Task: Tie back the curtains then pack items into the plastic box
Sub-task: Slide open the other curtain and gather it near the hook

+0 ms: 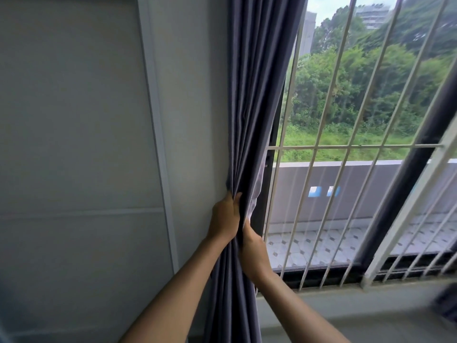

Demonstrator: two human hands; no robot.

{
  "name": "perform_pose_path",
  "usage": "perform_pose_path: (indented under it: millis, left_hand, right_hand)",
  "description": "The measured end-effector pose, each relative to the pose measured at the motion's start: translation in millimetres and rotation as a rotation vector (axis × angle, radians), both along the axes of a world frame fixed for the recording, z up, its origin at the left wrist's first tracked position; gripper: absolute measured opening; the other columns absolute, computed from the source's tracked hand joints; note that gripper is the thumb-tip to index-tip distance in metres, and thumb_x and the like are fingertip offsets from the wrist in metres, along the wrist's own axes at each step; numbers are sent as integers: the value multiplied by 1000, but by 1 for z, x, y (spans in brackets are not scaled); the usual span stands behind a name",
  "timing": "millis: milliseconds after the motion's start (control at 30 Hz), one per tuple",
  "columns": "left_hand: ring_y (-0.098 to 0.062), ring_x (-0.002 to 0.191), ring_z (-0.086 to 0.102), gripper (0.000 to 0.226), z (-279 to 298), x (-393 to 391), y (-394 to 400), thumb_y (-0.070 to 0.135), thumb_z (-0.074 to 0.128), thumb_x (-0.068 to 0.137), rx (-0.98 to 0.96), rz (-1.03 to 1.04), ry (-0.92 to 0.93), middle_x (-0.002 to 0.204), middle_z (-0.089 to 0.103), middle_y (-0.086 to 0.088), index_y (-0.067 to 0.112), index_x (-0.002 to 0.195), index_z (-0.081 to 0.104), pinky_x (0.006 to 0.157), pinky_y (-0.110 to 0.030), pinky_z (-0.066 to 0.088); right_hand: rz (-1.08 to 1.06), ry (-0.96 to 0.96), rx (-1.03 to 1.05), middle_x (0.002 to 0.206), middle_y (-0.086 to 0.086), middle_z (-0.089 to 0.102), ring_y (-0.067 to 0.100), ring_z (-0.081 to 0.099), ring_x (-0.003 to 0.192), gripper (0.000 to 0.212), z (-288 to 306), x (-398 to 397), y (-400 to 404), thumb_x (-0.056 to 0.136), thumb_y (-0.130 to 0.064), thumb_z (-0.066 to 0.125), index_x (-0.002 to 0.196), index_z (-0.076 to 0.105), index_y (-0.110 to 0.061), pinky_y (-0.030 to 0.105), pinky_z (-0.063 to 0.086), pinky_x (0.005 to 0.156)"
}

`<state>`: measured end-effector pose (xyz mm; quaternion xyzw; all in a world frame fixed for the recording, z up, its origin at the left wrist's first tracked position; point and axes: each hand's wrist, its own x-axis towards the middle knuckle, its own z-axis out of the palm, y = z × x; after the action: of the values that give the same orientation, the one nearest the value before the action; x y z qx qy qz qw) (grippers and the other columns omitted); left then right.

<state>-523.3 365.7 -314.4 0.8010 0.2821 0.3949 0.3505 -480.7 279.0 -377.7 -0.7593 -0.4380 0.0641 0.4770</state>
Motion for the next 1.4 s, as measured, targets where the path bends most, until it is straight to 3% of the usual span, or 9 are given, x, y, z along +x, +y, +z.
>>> perform_pose_path:
  millis: [100,200,400,600,733,833,1000,1200,1400]
  left_hand:
    - [-32,107,62,44,-1,2,-13,38,31,100,-62,-50,-5,116,65,-17,9,131,43,93,-43,49]
    - [-25,111,59,55,-6,2,-19,56,29,91,-174,-92,-9,122,62,-8,20,132,38,96,-41,47]
    - [-7,93,46,42,1,2,-28,39,53,94,-92,-132,82,104,58,4,14,127,48,84,-20,38]
    - [-21,84,60,36,3,12,-29,31,42,100,-39,-23,209,87,65,-9,1,96,61,80,-32,48]
    - [-19,79,64,35,-2,20,-40,36,45,98,-78,-39,167,86,68,-9,6,94,64,59,-17,41]
    - [-16,83,63,36,-1,25,-40,43,50,95,-133,-145,197,93,68,-6,10,104,62,57,-6,37]
    - [-1,124,45,86,-6,30,-23,69,41,77,-285,-286,-86,138,46,13,26,149,22,101,-16,36]
    - [-11,124,49,113,-21,64,-25,78,66,56,-203,-261,162,137,50,4,24,146,26,104,-26,43]
    - [-18,95,63,37,-44,77,-34,31,56,91,-254,-125,294,105,65,-6,10,122,55,79,-24,48]
  right_hand:
    - [41,-45,-17,108,-1,62,11,58,80,75,0,4,-2,91,-2,32,148,14,-47,10,37,65]
    - [34,-119,-17,123,-5,61,17,62,89,90,-4,6,-6,84,3,33,146,-1,-53,25,47,69]
    - [73,-91,-57,134,-8,54,17,60,111,82,-13,17,-10,81,6,39,152,18,-30,27,53,82]
    - [-10,11,92,158,-17,0,-2,2,144,104,-13,23,-4,79,-35,69,153,-3,-27,19,19,111]
    - [-168,109,76,128,-4,56,8,59,110,63,-11,23,6,93,-24,50,146,18,-33,23,52,82]
    - [-194,57,-50,89,-4,65,0,55,63,49,-23,34,4,95,-13,47,142,36,-19,17,40,55]
    - [-130,-57,-102,88,5,68,19,63,73,38,-30,58,-2,90,-1,50,127,54,-7,11,39,52]
    - [-43,-19,-124,107,9,68,27,64,90,34,-26,72,-10,96,-11,37,125,56,-13,30,48,67]
    - [-14,40,-235,113,4,65,24,61,91,53,-39,87,-20,89,-35,23,136,45,-23,35,49,72]
